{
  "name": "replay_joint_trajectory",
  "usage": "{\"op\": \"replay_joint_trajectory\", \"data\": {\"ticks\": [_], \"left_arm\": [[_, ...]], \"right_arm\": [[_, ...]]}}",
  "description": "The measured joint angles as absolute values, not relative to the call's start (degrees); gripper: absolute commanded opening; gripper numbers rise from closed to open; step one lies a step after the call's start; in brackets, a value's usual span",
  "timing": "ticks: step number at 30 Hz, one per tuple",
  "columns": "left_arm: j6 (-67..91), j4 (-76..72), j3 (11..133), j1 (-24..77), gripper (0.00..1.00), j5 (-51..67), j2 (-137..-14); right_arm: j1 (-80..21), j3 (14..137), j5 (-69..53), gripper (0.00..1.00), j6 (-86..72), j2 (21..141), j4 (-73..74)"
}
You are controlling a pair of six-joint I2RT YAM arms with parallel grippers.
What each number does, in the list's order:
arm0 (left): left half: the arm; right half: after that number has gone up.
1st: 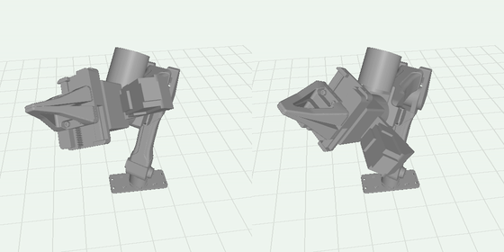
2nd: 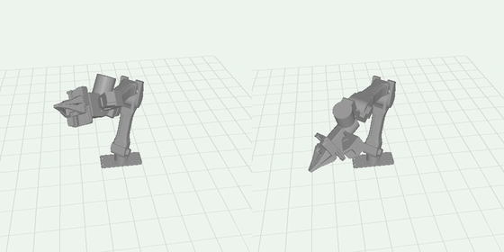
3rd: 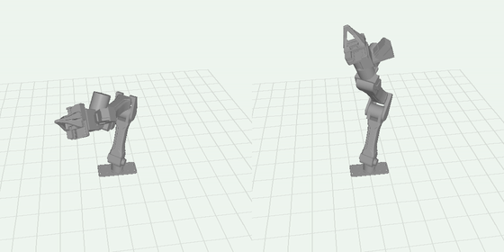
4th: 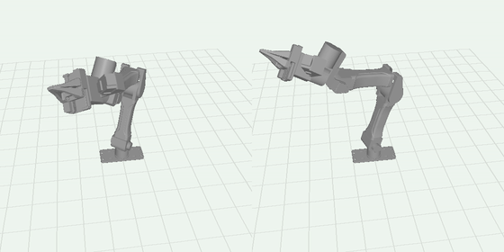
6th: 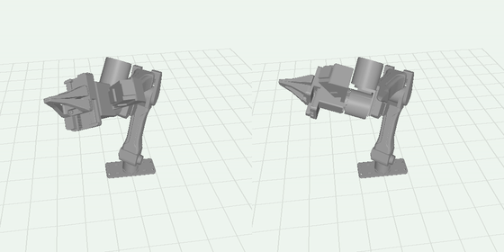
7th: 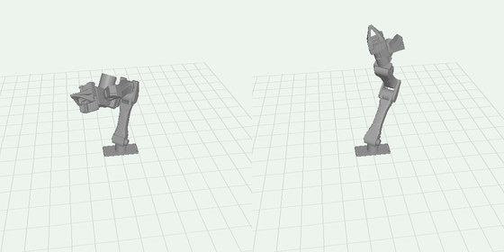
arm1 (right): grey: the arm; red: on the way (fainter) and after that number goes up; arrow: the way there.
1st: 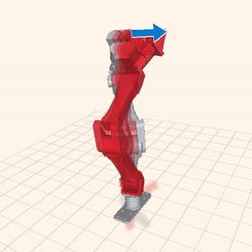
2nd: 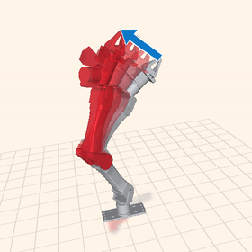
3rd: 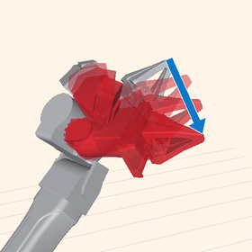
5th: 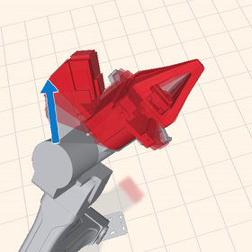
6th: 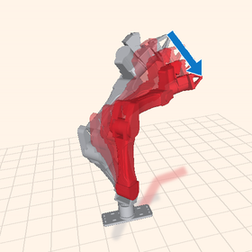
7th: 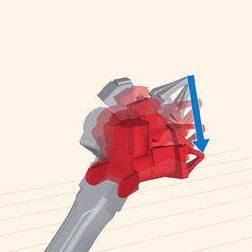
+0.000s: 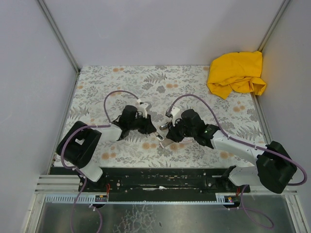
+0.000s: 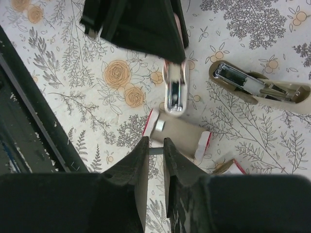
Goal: Load the staples into the stapler
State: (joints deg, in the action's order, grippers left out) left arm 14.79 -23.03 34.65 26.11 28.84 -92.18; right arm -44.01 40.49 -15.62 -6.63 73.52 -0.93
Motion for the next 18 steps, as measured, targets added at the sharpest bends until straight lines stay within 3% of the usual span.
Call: {"op": "replay_joint_trajectory", "data": {"ticks": [5, 18], "left_arm": [[10.7, -19.6, 38.5, 30.8, 0.0, 28.9, -94.5], [9.0, -18.7, 39.8, 31.2, 0.0, 29.4, -95.5]], "right_arm": [[-45.7, 41.5, -13.9, 0.21, -5.5, 77.2, -3.0], [-48.1, 43.2, -10.8, 0.21, -4.4, 83.9, -5.9]]}}
